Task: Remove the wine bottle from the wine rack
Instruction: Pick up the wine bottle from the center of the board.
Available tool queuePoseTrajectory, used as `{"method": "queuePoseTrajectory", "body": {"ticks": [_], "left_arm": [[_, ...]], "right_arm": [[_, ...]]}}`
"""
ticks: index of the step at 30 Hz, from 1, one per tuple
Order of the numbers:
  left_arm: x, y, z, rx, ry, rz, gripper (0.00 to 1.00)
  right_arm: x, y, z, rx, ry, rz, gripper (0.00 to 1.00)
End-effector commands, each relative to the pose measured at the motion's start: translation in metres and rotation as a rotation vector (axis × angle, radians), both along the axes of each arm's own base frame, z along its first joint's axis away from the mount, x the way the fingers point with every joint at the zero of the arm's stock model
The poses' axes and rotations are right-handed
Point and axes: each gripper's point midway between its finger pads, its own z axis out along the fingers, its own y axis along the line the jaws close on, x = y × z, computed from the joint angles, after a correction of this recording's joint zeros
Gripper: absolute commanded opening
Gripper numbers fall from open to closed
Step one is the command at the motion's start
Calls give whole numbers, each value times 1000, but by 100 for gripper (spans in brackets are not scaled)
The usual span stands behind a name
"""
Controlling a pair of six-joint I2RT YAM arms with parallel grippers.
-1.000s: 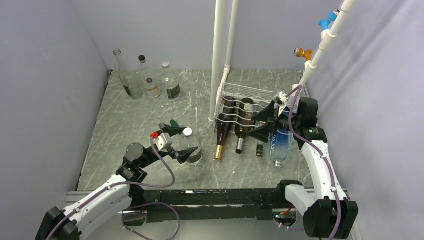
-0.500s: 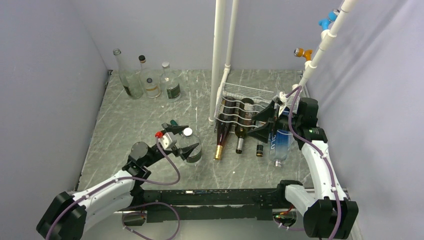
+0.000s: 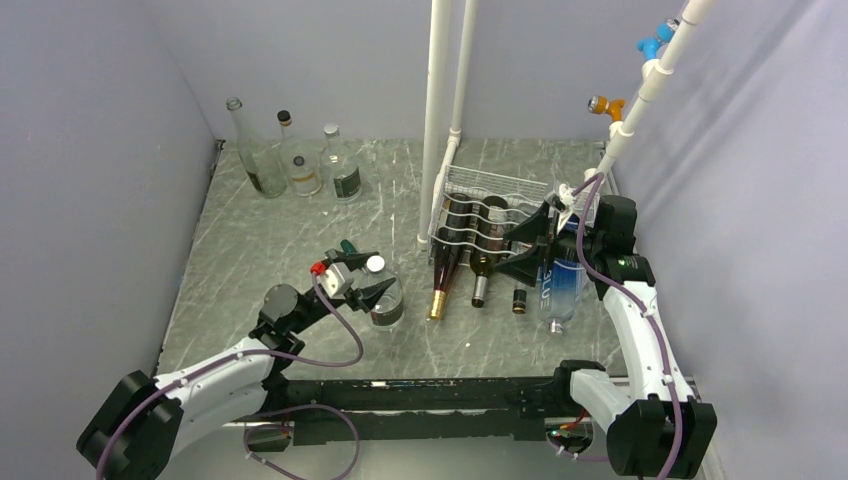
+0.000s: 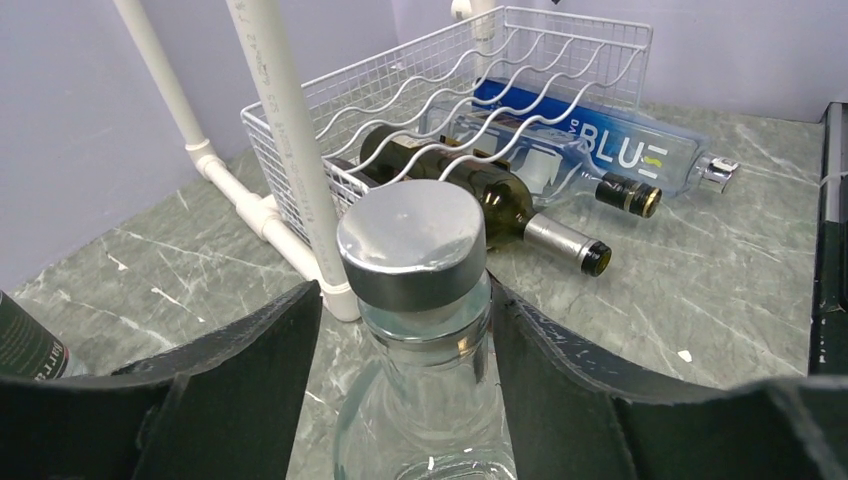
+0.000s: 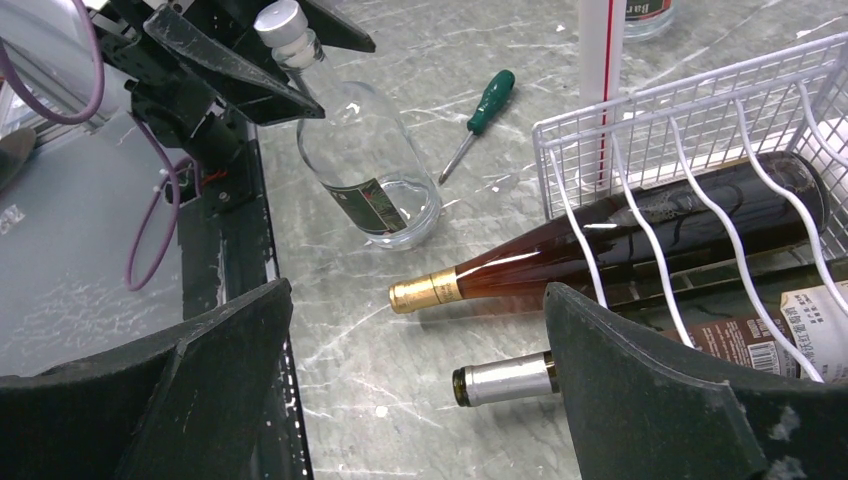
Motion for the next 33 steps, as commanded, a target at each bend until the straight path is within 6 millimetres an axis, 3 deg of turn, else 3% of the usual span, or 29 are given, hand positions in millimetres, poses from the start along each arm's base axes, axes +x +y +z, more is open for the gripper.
{"method": "queuePoseTrajectory", "body": {"ticks": [1,6,9,14,23,33], "left_arm": [[0,-1,13,-40,-37,-2,66],[-1,-5,15,-42,-33,-24,54],[0,-8,18,-44,-27,-36,26],[-1,-13,29,-62,-27,-59,0],[3,-18,82,-184,-25,-81,0],[31,-15,120,-254,-15,24,0]], "right_arm": [[-1,0,10,-3,-73,16,100],[-1,0,9,-6,-75,14,100],[-1,0,10,-8,-78,13,100],[-1,-1,10,-9,-79,13,100],[-1,-1,10,-11,-82,11,100],[-1,-1,11,-16,-91,10,100]]}}
